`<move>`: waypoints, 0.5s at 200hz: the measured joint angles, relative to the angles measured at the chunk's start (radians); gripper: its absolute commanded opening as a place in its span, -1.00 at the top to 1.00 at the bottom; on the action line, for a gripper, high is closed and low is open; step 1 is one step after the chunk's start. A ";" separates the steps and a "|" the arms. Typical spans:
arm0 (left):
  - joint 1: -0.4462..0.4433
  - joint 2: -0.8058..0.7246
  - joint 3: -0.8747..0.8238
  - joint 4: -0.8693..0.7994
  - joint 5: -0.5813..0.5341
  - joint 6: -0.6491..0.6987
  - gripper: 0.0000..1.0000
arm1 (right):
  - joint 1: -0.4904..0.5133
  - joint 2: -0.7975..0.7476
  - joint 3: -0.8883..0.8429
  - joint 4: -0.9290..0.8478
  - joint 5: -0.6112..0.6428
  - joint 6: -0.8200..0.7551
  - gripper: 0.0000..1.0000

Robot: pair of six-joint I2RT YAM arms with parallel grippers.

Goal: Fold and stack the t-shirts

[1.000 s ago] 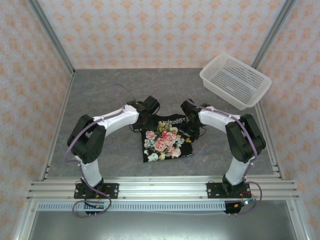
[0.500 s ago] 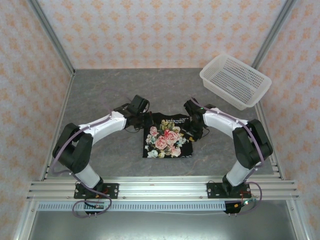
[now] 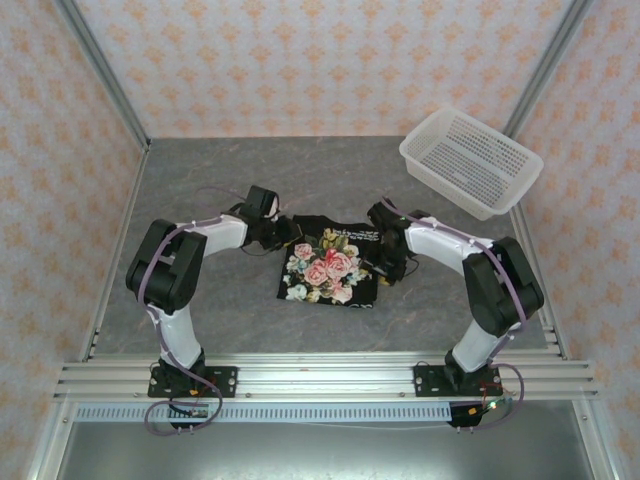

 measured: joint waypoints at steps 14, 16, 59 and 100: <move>-0.001 -0.036 0.016 -0.066 -0.060 -0.002 -0.34 | -0.003 -0.008 0.000 -0.001 0.001 -0.001 0.06; -0.001 -0.048 0.020 -0.086 -0.078 0.003 -0.35 | -0.004 -0.010 0.000 -0.001 0.002 -0.001 0.06; -0.006 -0.266 0.136 -0.427 -0.354 -0.058 -0.40 | -0.024 -0.076 0.000 -0.018 0.033 -0.013 0.05; -0.169 -0.379 0.114 -0.488 -0.376 -0.309 -0.36 | -0.050 -0.181 0.002 -0.035 0.069 -0.026 -0.03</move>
